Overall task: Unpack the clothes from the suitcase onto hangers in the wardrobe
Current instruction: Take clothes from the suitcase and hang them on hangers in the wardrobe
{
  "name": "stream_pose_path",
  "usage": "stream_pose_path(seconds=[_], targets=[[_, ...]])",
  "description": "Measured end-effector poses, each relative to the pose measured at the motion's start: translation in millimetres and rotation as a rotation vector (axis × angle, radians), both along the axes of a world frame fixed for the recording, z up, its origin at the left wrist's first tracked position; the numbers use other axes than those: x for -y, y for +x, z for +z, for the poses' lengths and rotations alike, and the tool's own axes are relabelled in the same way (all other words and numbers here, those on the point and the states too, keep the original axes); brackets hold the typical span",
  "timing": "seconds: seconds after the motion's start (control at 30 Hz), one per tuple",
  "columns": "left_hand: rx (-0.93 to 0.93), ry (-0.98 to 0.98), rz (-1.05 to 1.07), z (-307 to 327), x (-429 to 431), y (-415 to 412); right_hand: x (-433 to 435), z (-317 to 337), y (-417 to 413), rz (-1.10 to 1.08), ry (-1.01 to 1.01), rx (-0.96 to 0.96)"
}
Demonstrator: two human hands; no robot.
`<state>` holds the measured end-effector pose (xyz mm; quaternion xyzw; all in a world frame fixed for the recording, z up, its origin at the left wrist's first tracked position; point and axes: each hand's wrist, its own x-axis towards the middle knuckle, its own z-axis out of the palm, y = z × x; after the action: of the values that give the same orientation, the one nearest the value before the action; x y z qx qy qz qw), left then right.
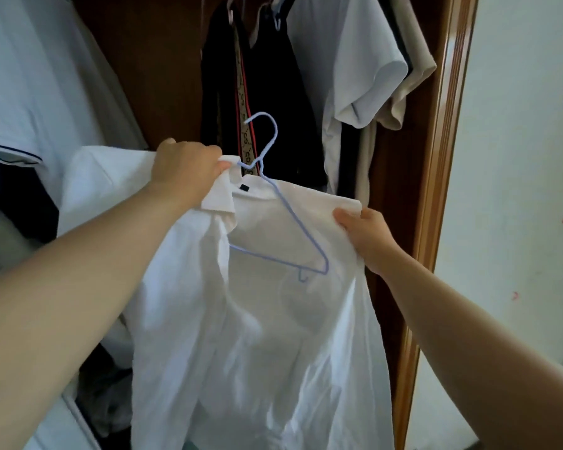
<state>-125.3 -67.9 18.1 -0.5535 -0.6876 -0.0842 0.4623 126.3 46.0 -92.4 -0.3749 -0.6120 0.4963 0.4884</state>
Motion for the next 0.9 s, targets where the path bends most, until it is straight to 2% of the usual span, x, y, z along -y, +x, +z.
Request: stream_pose_path(seconds=[0.1, 0.2, 0.27, 0.3, 0.37, 0.43, 0.47, 0.57, 0.63, 0.7, 0.83, 0.9], targets=[[0.259, 0.058, -0.051, -4, -5, 7, 20, 8, -19, 0.064, 0.202, 0.110], [0.490, 0.113, -0.216, -7, -6, 11, 37, 18, -30, 0.298, 0.215, 0.143], [0.599, 0.140, -0.324, -7, -3, 10, 40, 25, -31, 0.345, 0.296, 0.170], [0.645, 0.157, -0.362, -7, -1, 10, 40, 28, -31, 0.268, 0.413, 0.187], [0.738, 0.196, -0.407, -7, 7, 10, 33, 35, -27, -0.048, 0.646, 0.195], [0.806, 0.228, -0.438, -7, 14, 8, 25, 47, -21, -0.321, 0.763, 0.228], [0.823, 0.244, -0.452, -7, 18, 6, 21, 52, -18, -0.365, 0.789, 0.286], [0.854, 0.290, -0.484, -2, 28, 4, 18, 75, -12, -0.275, 0.804, 0.451], [0.875, 0.313, -0.486, 5, 29, 4, 25, 88, -14, -0.201, 0.801, 0.438], [0.903, 0.357, -0.455, 12, 30, 3, 37, 106, -20, -0.236, 0.836, 0.438], [0.907, 0.411, -0.213, 27, 22, -18, 54, 152, -38, -0.275, 0.846, 0.484], [0.938, 0.504, -0.124, 37, 20, -27, 60, 179, -49, -0.309, 0.873, 0.518]])
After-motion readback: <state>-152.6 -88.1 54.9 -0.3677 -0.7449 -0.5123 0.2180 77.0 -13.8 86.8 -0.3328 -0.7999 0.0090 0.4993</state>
